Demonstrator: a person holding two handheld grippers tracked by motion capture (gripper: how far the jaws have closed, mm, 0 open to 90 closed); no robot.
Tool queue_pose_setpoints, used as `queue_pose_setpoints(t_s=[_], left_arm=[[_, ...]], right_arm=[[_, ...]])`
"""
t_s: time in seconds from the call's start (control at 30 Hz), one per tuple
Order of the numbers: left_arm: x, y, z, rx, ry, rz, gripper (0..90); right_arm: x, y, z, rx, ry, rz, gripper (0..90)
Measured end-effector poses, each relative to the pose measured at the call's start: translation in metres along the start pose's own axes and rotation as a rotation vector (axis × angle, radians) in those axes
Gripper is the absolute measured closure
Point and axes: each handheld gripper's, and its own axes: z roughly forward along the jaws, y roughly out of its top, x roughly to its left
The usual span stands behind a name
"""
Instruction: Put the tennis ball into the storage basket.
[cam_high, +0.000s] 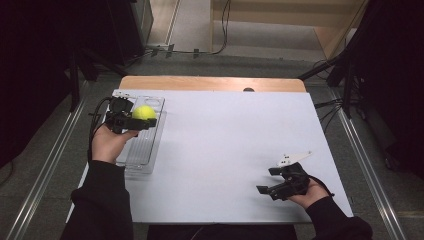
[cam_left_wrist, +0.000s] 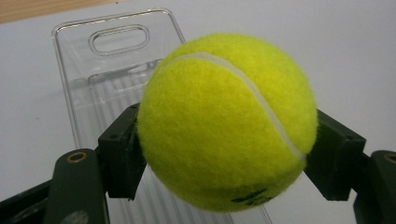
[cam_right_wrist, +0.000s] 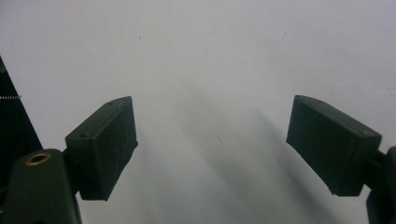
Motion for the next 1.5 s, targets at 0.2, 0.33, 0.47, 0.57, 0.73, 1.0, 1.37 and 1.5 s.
queue_pose_setpoints(t_s=[0.2, 0.33, 0.47, 0.57, 0.73, 1.0, 1.37, 1.5], left_arm=[[0.003, -0.001, 0.0, -0.004, 0.015, -0.013, 26.3], [0.004, -0.002, 0.001, 0.0, 0.016, -0.011, 26.3], [0.003, -0.003, 0.004, 0.01, 0.033, -0.002, 26.3], [0.004, -0.004, 0.007, 0.01, 0.033, -0.012, 26.3], [0.008, -0.007, 0.01, 0.02, 0.028, -0.025, 26.3], [0.012, -0.01, 0.016, 0.036, 0.039, -0.039, 26.2], [0.015, -0.014, 0.023, 0.06, 0.046, -0.056, 26.1], [0.015, -0.015, 0.026, 0.069, 0.05, -0.058, 26.0]], right_arm=[[0.0, 0.0, 0.0, 0.0, 0.0, -0.001, 14.0], [0.0, 0.0, 0.0, 0.001, -0.001, -0.001, 14.0], [0.0, 0.0, 0.0, 0.002, -0.001, -0.001, 14.0], [0.0, 0.0, 0.0, 0.001, -0.002, 0.001, 14.0], [0.0, 0.0, 0.0, 0.003, -0.001, -0.001, 14.0], [0.0, 0.0, 0.0, 0.002, -0.002, -0.002, 14.0], [0.0, 0.0, 0.001, 0.001, -0.001, -0.003, 14.0], [0.0, 0.0, 0.0, 0.002, -0.002, -0.001, 14.0]])
